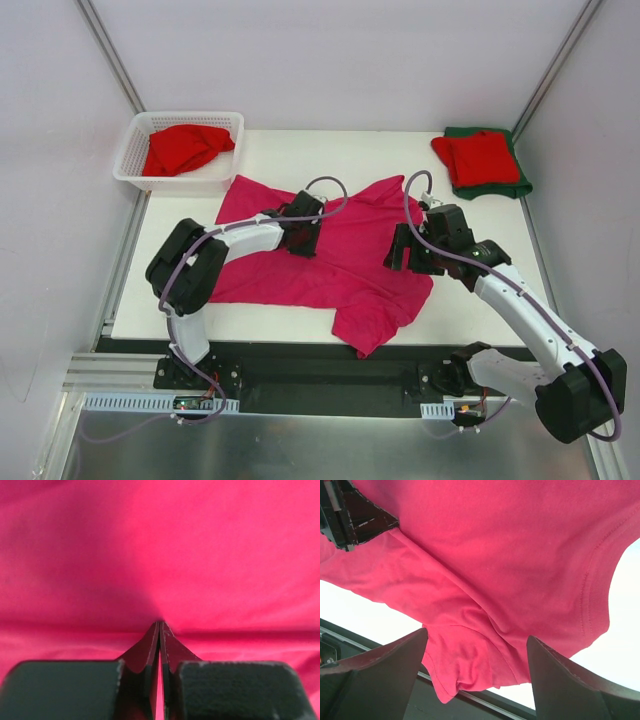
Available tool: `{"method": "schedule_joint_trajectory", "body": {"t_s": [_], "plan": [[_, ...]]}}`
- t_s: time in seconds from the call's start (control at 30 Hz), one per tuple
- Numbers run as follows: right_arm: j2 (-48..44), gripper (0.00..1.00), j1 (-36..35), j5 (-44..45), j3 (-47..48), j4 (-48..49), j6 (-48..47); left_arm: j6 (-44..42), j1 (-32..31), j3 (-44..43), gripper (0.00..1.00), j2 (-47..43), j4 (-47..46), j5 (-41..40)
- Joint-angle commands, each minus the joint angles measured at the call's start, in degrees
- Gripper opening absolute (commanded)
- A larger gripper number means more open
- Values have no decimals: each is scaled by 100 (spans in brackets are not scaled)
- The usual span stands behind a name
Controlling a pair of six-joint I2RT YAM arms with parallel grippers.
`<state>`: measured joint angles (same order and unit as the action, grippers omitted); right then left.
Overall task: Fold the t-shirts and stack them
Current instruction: Flatten out the tshirt
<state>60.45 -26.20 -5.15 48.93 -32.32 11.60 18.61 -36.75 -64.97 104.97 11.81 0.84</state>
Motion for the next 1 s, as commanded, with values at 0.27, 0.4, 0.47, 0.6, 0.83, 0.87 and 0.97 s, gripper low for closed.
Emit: {"method": "schedule_joint_trajectory", "body": {"t_s": [0.27, 0.4, 0.47, 0.6, 0.83, 0.87, 0.97], "plan": [[37, 84, -35, 137, 20, 50, 10, -7, -280, -928, 0, 1104, -232, -242], [11, 84, -44, 172, 20, -12, 1, -7, -219, -1307, 0, 1403, -171, -339], [-6, 84, -35, 189, 12, -29, -17, 37, -148, -1578, 0, 1579, -118, -286], [-59, 84, -44, 225, -15, -73, -8, 134, 115, -1975, 0, 1808, 31, -111], [-129, 84, -44, 242, -102, -100, 27, 195, 739, -2652, 0, 2159, 383, 135], [-138, 84, -35, 242, -111, -108, 44, 196, 870, -2748, 0, 2177, 400, 153], [-173, 84, -44, 225, -146, -108, 53, 134, 1038, -2837, 0, 2160, 427, 241]]}}
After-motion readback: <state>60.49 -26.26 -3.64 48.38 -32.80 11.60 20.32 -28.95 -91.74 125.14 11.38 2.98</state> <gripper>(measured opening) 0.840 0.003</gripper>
